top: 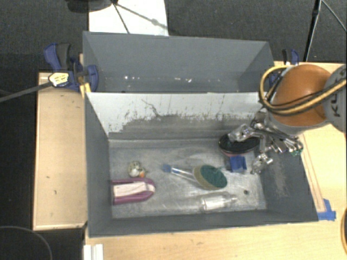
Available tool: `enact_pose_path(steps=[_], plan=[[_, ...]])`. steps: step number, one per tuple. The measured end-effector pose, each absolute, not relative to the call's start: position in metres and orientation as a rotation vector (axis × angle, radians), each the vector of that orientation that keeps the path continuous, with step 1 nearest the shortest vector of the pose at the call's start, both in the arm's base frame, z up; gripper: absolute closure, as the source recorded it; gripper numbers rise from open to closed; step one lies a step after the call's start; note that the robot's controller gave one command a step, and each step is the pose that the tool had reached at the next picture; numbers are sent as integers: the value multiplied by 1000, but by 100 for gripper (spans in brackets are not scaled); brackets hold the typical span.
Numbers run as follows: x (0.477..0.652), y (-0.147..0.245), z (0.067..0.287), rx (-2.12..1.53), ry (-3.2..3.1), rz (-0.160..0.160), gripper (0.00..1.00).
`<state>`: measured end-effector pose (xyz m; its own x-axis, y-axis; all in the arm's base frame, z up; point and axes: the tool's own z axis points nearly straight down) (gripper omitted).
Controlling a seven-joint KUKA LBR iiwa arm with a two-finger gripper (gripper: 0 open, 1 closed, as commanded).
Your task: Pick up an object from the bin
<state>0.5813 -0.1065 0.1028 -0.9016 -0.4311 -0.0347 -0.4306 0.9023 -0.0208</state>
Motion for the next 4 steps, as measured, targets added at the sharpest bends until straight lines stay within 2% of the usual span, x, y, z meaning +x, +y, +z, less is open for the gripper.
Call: enact_pose_path(steps=[1,2,3,4], plan=[[585,-103,106,-692,3012,-22,100],[598,2,103,-597,3060,-8,100],[575,14,263,-746,3038,-3,100],[574,13,257,-746,3048,1,0]])
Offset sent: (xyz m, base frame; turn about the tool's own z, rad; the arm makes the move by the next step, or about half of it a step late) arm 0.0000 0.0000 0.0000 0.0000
